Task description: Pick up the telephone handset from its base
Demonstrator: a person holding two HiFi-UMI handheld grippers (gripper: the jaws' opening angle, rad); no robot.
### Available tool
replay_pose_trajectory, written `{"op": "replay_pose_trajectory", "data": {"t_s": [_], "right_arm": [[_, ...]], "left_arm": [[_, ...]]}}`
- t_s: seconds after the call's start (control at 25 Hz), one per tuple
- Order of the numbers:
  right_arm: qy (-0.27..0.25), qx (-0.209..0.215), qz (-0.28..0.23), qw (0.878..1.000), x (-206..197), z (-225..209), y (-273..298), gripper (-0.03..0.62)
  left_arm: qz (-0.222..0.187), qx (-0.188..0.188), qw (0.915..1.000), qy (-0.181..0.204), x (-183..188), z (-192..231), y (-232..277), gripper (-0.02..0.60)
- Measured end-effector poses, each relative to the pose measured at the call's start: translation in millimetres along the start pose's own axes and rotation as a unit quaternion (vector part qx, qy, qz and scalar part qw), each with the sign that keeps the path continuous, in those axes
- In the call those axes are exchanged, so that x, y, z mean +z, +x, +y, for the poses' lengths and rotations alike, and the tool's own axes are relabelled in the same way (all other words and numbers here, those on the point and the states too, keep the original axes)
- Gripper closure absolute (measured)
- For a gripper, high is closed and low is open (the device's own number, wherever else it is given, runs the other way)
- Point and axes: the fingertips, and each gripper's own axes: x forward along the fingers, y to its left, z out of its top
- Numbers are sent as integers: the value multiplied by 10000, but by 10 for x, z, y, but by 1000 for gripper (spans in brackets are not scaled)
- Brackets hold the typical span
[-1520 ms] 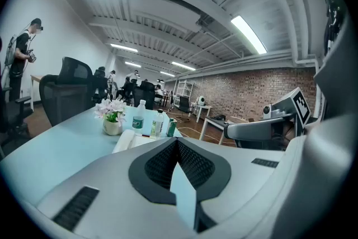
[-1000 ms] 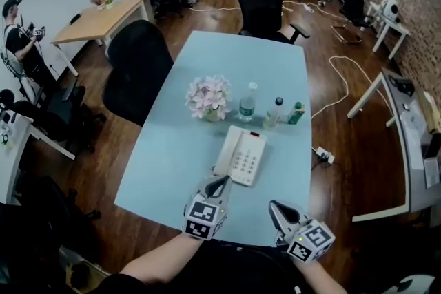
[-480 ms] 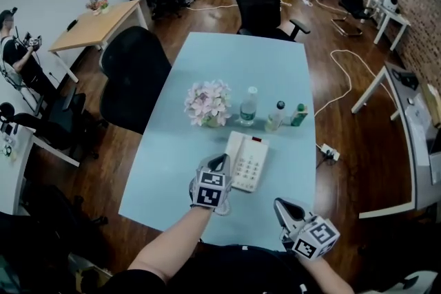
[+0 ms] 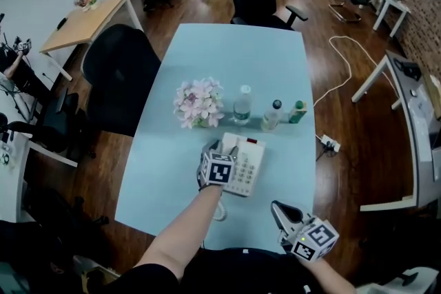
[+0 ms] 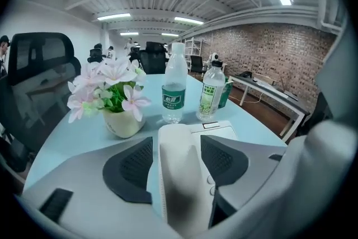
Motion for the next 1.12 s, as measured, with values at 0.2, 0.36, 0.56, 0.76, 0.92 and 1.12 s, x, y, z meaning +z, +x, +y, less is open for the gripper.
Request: {"op": "replay_pose_trajectory", "data": {"t_s": [0.2, 0.36, 0.56, 0.76, 0.92, 1.12], "right_arm": [[73, 36, 49, 10000, 0, -72, 72, 579], [120, 12, 61, 9999, -6, -124, 101, 579], [147, -24, 58, 9999, -4, -151, 117, 579], [108, -42, 70, 9999, -4, -106, 106, 579], [77, -89, 4, 9999, 12, -59, 54, 579], [-14, -208, -121, 9997, 34, 55, -71, 579]], "left_arm": [[301, 63, 9995, -21, -123, 2, 210, 316], [394, 30, 9992, -41, -184, -5, 275, 316], [412, 22, 9991, -7, -175, 15, 265, 333], [406, 8, 9990, -204, -182, 18, 218, 342], [272, -44, 9996, -94, -89, -38, 111, 344], [163, -138, 9997, -129, -42, -75, -60, 344]]}}
